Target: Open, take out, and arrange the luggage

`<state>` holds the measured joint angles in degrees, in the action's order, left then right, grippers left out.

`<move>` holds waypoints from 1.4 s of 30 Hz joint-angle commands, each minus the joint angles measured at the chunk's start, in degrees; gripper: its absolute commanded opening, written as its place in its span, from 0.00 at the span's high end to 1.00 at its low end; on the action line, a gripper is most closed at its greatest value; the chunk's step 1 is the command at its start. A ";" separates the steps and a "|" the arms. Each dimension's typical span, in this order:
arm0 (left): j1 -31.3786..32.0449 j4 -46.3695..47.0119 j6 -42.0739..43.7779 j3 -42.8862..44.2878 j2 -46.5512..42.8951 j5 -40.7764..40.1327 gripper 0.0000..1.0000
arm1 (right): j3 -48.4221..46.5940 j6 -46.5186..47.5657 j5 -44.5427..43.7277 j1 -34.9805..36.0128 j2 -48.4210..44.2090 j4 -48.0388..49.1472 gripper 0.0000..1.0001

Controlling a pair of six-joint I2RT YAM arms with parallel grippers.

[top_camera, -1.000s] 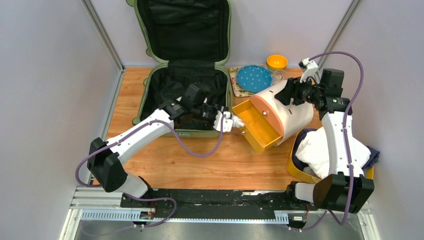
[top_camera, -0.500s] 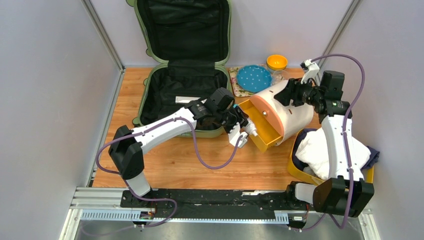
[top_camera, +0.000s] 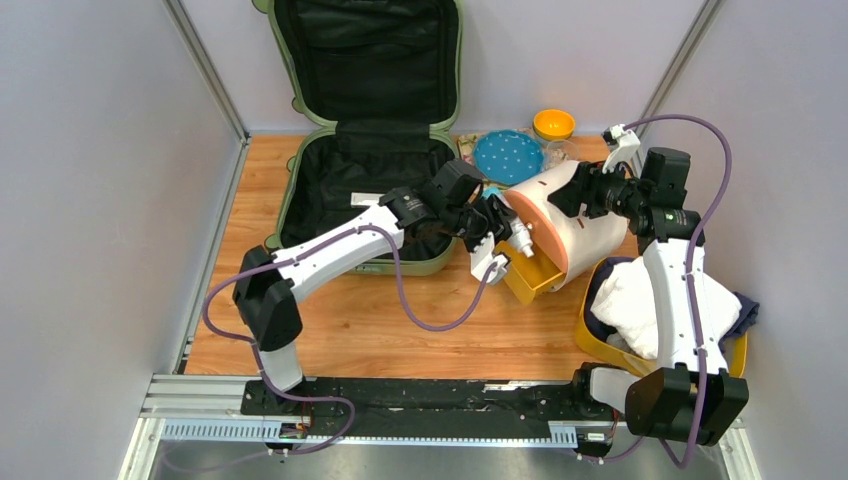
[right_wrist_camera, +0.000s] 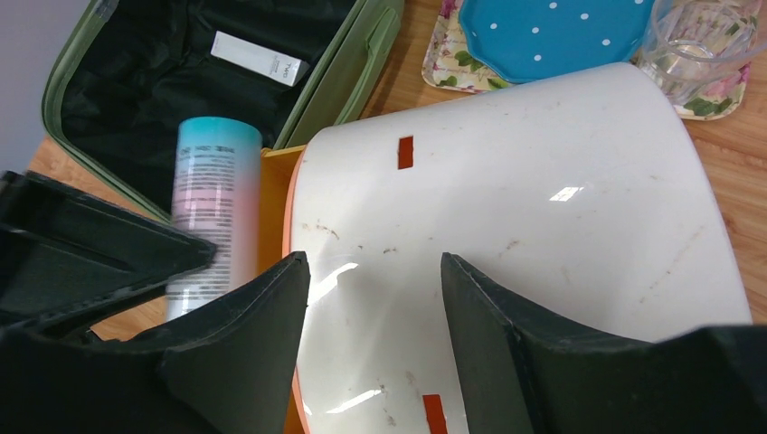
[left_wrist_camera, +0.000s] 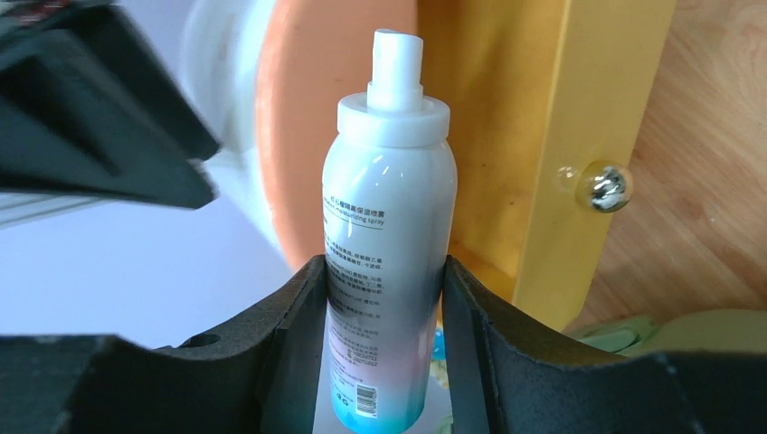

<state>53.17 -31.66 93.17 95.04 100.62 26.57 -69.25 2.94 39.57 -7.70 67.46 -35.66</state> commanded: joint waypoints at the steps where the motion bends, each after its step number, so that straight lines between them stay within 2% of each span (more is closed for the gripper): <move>1: 0.36 1.25 3.43 1.98 3.70 1.21 1.00 | 1.23 -1.09 -0.90 -0.29 0.92 -3.71 0.38; 4: 0.45 0.46 2.64 2.77 5.02 1.73 1.00 | 1.40 -1.01 -0.99 -0.29 0.74 -3.71 0.38; 5: 0.45 0.46 1.94 3.13 5.29 1.39 0.97 | 1.49 -0.92 -0.90 -0.29 0.57 -3.80 0.38; 6: 0.36 0.72 1.50 3.30 5.81 1.21 0.91 | 1.58 -0.92 -0.90 -0.29 0.48 -3.89 0.38; 7: 0.36 0.81 1.06 3.48 5.82 1.21 0.78 | 1.66 -0.74 -1.07 -0.29 0.39 -3.80 0.38; 10: 0.45 1.78 -0.52 3.48 5.03 1.21 0.55 | 2.02 -0.57 -1.16 -0.29 0.30 -3.89 0.37; 13: 0.45 1.34 -3.43 3.48 3.36 1.64 0.43 | 2.19 -0.48 -1.25 -0.29 0.30 -3.80 0.37; 15: 0.36 0.72 -4.22 2.43 1.44 1.21 0.39 | 2.19 -0.48 -1.25 -0.29 0.39 -3.80 0.37; 16: 0.36 0.90 -4.57 1.64 0.64 0.95 0.32 | 2.28 -0.48 -1.25 -0.29 0.39 -3.80 0.37; 21: 0.27 3.97 -5.71 -7.32 -6.03 -0.29 0.23 | 2.46 -0.22 -1.25 -0.29 0.48 -3.89 0.37; 23: 0.01 4.50 -7.45 -10.39 -7.71 0.06 0.23 | 2.37 -0.13 -1.25 -0.29 0.57 -3.98 0.37; 25: -0.52 5.20 -11.23 -12.24 -10.35 1.81 0.32 | 2.37 0.14 -1.25 -0.29 0.57 -4.24 0.37; 26: -0.87 4.42 -13.43 -13.99 -11.05 3.65 0.38 | 2.28 0.22 -1.25 -0.29 0.65 -4.24 0.37; 27: -0.87 4.07 -13.71 -15.23 -12.54 4.02 0.54 | 2.19 0.22 -1.25 -0.29 0.74 -4.24 0.37; 30: -0.96 6.07 -14.59 -21.73 -14.65 4.46 0.68 | 2.02 0.22 -1.16 -0.29 0.92 -4.42 0.37; 34: -0.87 10.30 -17.75 -26.22 -14.23 4.55 0.74 | 2.11 0.22 -0.99 -0.29 1.18 -4.42 0.37; 42: -0.61 23.83 -24.61 -27.63 -8.70 1.74 0.77 | 2.10 0.58 -0.72 -0.29 1.62 -4.94 0.38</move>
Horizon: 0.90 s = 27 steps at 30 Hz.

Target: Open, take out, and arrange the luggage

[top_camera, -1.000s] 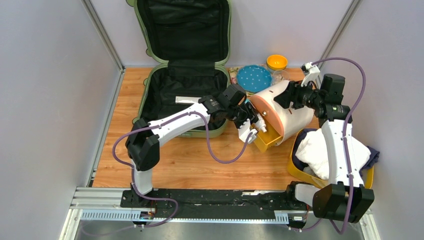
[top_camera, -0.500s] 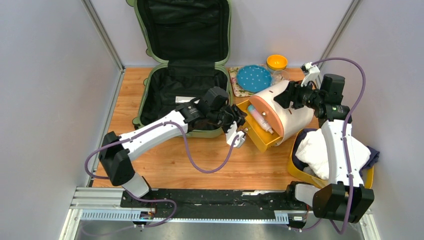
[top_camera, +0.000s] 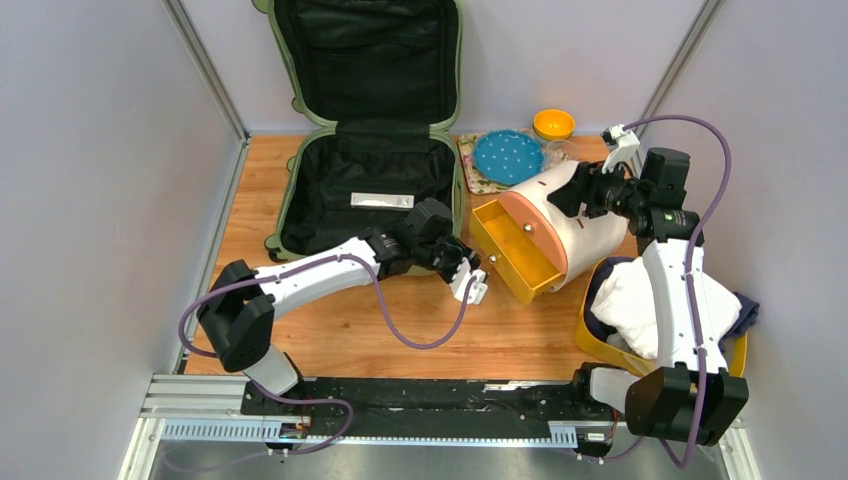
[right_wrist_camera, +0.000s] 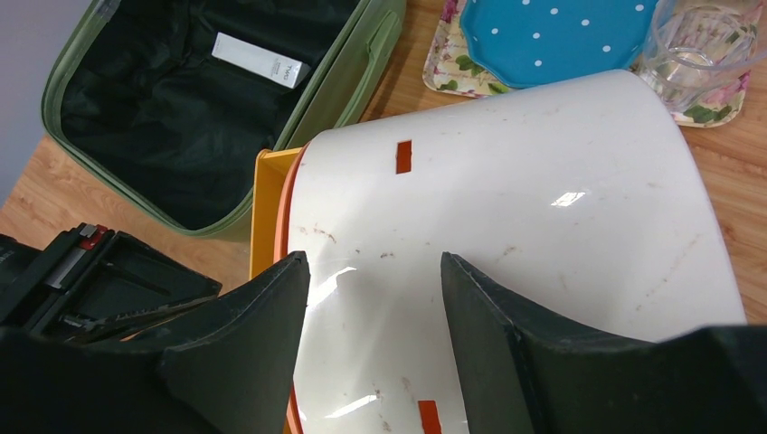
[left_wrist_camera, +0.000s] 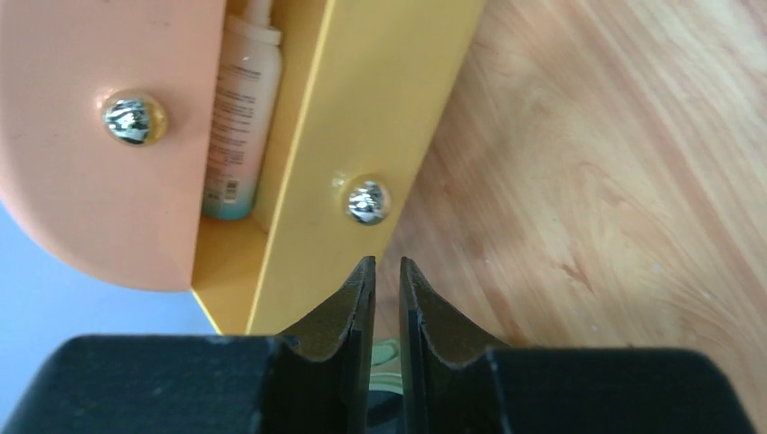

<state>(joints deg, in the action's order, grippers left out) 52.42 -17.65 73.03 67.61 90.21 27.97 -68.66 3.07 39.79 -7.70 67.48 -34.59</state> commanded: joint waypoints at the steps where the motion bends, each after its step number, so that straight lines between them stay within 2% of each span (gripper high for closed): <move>1: 0.31 11.13 -4.57 -0.29 2.15 0.16 0.77 | 1.69 0.44 -1.12 -0.29 1.69 -6.02 0.38; 5: 0.75 19.29 -6.05 0.76 5.93 -0.98 0.76 | 2.39 0.36 -1.12 -0.29 1.34 -6.02 0.38; 9: 0.84 21.25 -7.82 5.33 11.90 -1.42 0.77 | 2.83 0.18 -1.12 -0.29 1.16 -6.19 0.38; 14: 0.93 28.17 -12.90 8.58 15.60 -3.00 0.77 | 3.54 0.01 -1.12 -0.29 0.90 -6.28 0.38; 23: 1.10 45.49 -24.42 5.43 17.89 -9.59 0.73 | 3.71 -0.26 -0.77 -0.29 1.07 -6.19 0.38; 27: 1.01 48.32 -32.15 4.28 17.54 -7.15 0.71 | 3.62 -0.26 -0.68 -0.29 1.25 -6.19 0.38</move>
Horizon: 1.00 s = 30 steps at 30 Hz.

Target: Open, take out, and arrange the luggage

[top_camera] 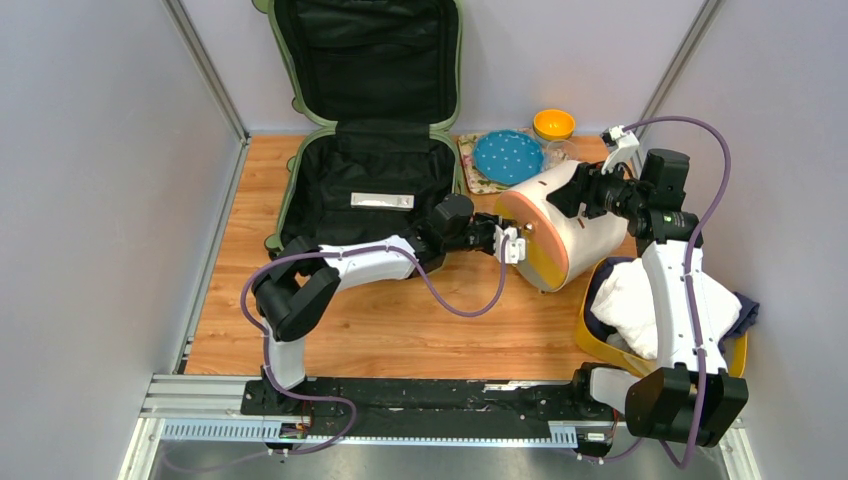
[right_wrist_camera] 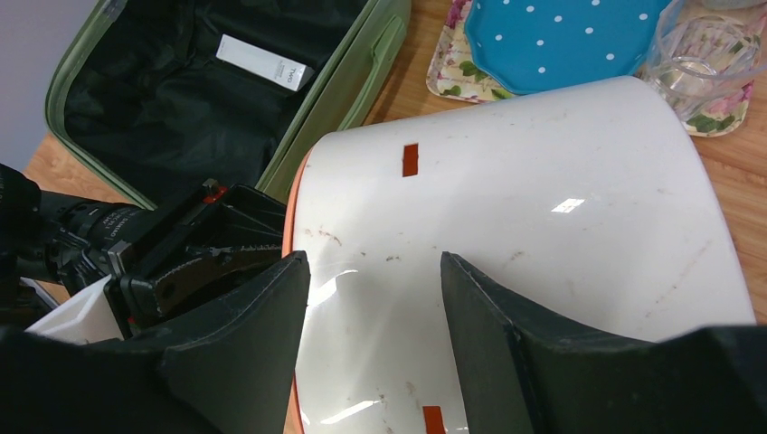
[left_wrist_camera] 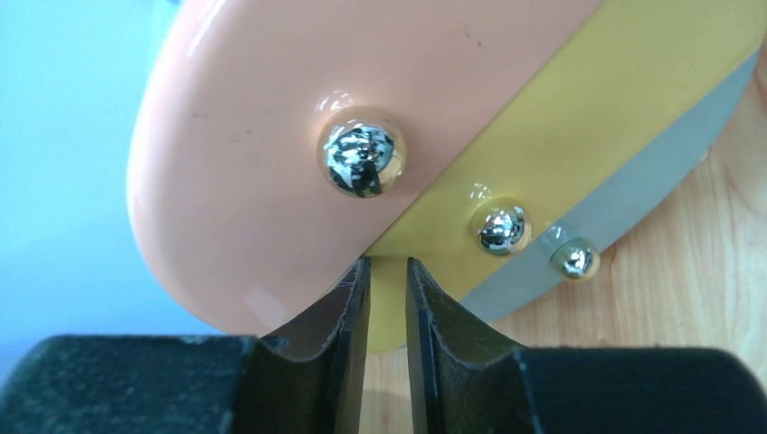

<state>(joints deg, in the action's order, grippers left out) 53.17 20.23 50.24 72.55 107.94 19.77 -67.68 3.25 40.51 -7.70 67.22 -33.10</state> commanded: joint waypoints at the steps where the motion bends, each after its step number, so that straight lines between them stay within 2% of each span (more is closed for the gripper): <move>1: 0.36 10.36 -11.11 -1.36 -0.27 2.37 0.70 | 2.73 -0.52 -1.31 -0.29 1.51 -7.50 0.38; 7: 0.80 8.17 -17.45 -2.15 -0.80 2.91 0.73 | 2.20 -0.61 -1.22 -0.29 1.77 -7.42 0.38; 11: 0.80 5.36 -17.63 -6.01 -6.41 2.30 0.76 | 2.03 -0.17 -1.40 -0.29 1.77 -7.42 0.38; 13: 0.71 1.42 -21.47 -7.16 -8.61 1.07 0.76 | 2.03 -0.08 -1.40 -0.29 1.86 -7.42 0.38; 17: 0.71 -4.84 -32.64 -5.67 -12.48 -2.63 0.62 | 1.94 -0.34 -1.14 -0.29 2.12 -7.06 0.38; 21: 0.80 -4.32 -44.85 -4.00 -13.46 -3.51 0.55 | 2.11 -0.78 -1.05 -0.29 2.21 -6.27 0.38; 23: 0.88 -4.23 -46.89 -2.07 -12.50 -3.95 0.49 | 2.03 -1.05 -0.87 -0.29 2.30 -6.10 0.38; 30: 1.59 -4.76 -49.62 3.02 -8.54 -4.74 0.43 | 1.76 -0.87 -1.22 -0.29 2.21 -6.18 0.39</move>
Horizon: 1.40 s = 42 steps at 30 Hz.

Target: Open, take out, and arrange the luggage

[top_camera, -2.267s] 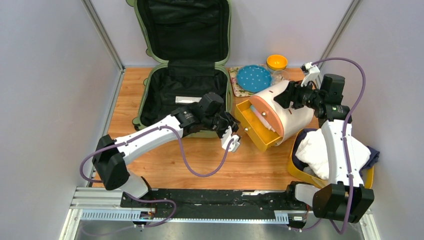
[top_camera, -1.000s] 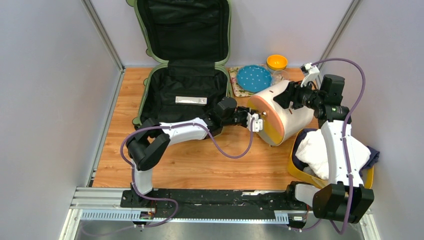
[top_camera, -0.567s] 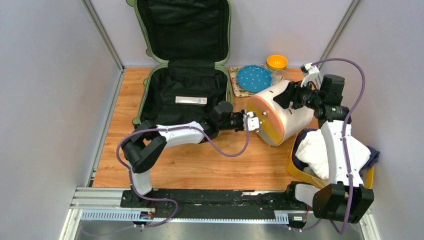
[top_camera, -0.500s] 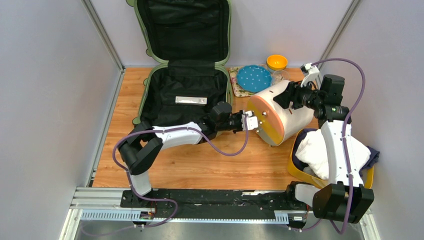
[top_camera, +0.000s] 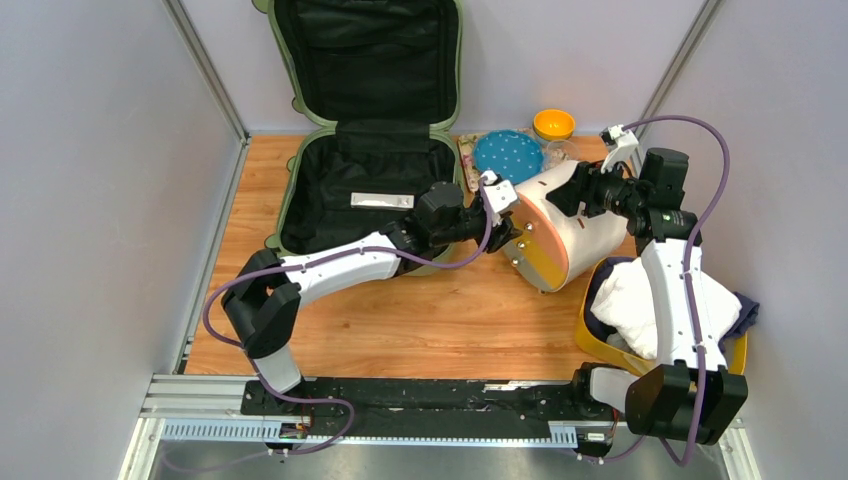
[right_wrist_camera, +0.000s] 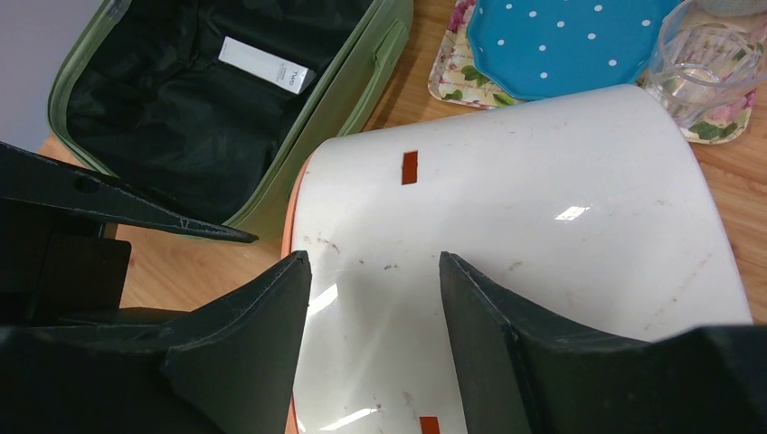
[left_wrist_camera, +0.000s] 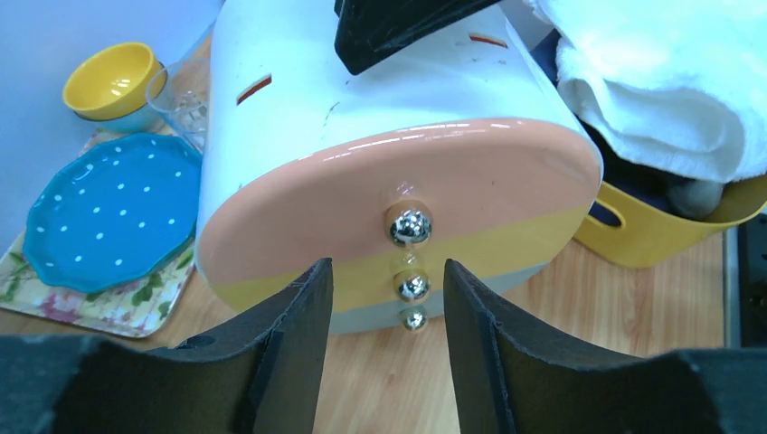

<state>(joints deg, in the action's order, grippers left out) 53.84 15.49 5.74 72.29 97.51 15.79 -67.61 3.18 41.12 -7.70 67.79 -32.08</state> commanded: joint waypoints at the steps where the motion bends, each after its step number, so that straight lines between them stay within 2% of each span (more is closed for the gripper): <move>1: 1.09 -0.19 -5.47 3.73 2.59 -1.20 0.43 | 1.70 -0.81 -2.01 -0.29 1.56 -7.21 0.39; 11: 2.93 -0.37 -10.74 6.54 5.58 -4.80 0.44 | 2.31 -0.98 -2.10 -0.29 1.29 -7.12 0.41; 21: 3.99 -0.98 -12.42 13.05 9.62 -8.85 0.48 | 2.58 -1.07 -1.84 -0.29 1.29 -6.95 0.41; 24: 3.99 -1.68 -12.77 13.58 9.63 -8.41 0.66 | 2.58 -0.90 -2.10 -0.29 1.21 -6.95 0.41; 25: 3.99 -2.12 -12.77 13.49 9.45 -8.23 0.76 | 2.58 -0.90 -2.10 -0.29 1.20 -6.77 0.41; 27: 3.99 -2.92 -12.94 12.18 8.75 -8.06 0.85 | 2.66 -0.81 -2.19 -0.29 1.29 -6.77 0.41; 29: 3.99 -2.48 -12.33 9.20 6.82 -7.44 0.98 | 2.75 -0.81 -2.45 -0.29 1.38 -6.68 0.41; 35: 3.99 -3.35 -10.23 -0.64 -1.09 -8.32 1.00 | 2.49 -1.16 -4.03 -0.29 1.99 -6.16 0.42; 42: 3.99 -7.66 -8.02 -7.69 -9.70 -8.06 1.00 | 2.49 -1.16 -4.39 -0.29 2.35 -5.81 0.45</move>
<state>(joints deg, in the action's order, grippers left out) 57.30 11.42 -5.52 67.59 93.03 6.76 -67.44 2.76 40.03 -7.70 68.16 -31.09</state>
